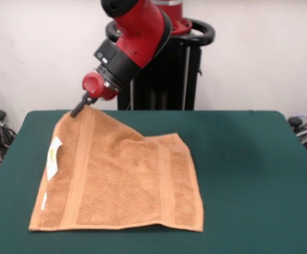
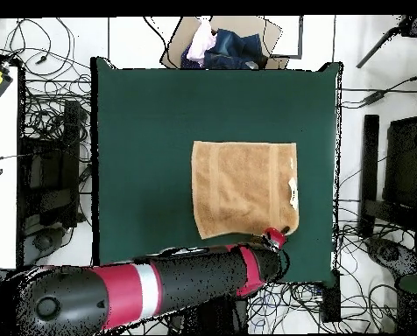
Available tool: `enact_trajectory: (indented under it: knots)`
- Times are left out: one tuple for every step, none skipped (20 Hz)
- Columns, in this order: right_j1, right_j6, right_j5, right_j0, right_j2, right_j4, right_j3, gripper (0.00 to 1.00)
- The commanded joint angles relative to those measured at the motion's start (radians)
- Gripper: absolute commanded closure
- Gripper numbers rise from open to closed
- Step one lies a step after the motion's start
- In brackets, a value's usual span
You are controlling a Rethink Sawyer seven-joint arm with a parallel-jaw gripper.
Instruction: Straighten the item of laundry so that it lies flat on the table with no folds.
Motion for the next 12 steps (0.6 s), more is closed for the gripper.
enact_trajectory:
  knots:
    - [0.082, 0.015, 0.148, 0.043, -0.052, -0.025, -0.116, 1.0]
    - [0.083, 0.021, 0.157, 0.048, -0.054, -0.028, -0.117, 1.0]
    - [0.082, 0.029, 0.161, 0.048, -0.051, -0.031, -0.118, 1.0]
    - [0.076, 0.036, 0.164, 0.046, -0.044, -0.037, -0.12, 1.0]
    - [0.072, 0.04, 0.174, 0.045, -0.039, -0.044, -0.122, 1.0]
    - [0.067, 0.046, 0.179, 0.044, -0.035, -0.047, -0.124, 1.0]
    - [0.06, 0.052, 0.182, 0.042, -0.028, -0.053, -0.124, 1.0]
    - [0.056, 0.071, 0.18, 0.038, -0.025, -0.053, -0.121, 0.0]
    - [0.066, 0.08, 0.179, 0.043, -0.033, -0.039, -0.121, 0.0]
    - [0.076, 0.089, 0.178, 0.047, -0.041, -0.025, -0.122, 0.0]
    - [0.086, 0.097, 0.176, 0.052, -0.049, -0.011, -0.122, 0.0]
    - [0.093, 0.099, 0.127, 0.056, -0.06, -0.011, -0.116, 0.0]
